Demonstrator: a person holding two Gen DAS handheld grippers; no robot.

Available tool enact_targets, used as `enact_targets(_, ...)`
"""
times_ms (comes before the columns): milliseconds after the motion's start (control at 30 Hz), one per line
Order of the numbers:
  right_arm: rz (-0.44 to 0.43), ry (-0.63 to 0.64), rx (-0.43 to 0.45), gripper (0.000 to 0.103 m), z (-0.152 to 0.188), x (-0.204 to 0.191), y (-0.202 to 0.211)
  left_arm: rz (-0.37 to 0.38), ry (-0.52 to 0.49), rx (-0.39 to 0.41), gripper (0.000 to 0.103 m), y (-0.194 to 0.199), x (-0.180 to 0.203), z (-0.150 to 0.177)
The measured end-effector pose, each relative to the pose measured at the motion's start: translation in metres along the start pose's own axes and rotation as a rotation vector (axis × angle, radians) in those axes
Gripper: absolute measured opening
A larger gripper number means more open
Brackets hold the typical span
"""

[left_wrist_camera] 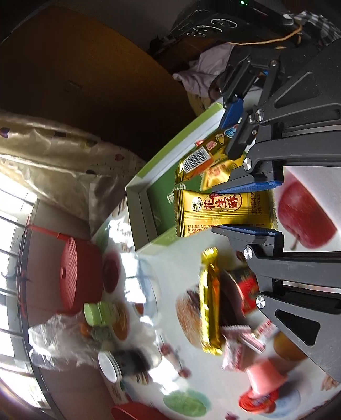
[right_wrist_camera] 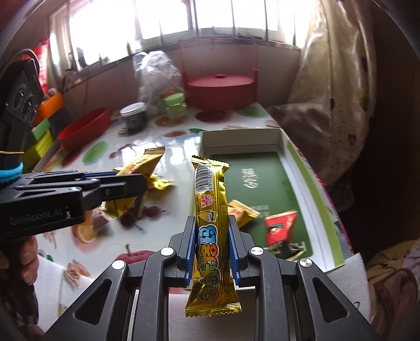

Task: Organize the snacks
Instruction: 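Lower the yellow bar with the right gripper while the left gripper lowers the peanut candy into the box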

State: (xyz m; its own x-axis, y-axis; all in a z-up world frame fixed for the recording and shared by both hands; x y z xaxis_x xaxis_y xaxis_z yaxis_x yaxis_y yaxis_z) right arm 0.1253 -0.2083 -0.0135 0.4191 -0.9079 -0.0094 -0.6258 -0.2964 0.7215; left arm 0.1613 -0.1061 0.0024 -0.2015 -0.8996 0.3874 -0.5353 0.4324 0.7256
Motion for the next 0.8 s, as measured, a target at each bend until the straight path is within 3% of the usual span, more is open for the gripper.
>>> enact_targets(167, 0.036, -0.023, -0.014, 0.021, 0.002, 0.018, -0.005, 0.06, 0.024, -0.014, 0.023, -0.014, 0.01, -0.01)
enact_targets(800, 0.105, -0.041, -0.112, 0.021, 0.016, 0.044, -0.041, 0.068, 0.029, -0.113, 0.023, -0.065, 0.022, -0.012)
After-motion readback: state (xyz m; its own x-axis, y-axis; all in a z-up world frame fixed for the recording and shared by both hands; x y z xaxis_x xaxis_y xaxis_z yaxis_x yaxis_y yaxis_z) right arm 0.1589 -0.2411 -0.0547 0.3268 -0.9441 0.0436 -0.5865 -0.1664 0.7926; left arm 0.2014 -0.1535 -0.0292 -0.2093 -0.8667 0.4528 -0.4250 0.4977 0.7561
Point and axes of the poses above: each gripper's, at about its wrist camera, not at the fingertips, and y roughly against the way its jaws point, x to its right, z to its underside, the point moved 9 cm from there along -y, roughly the way its jaws point, and after that the axes turned 7 degrees about y, right-handed, at the moved point
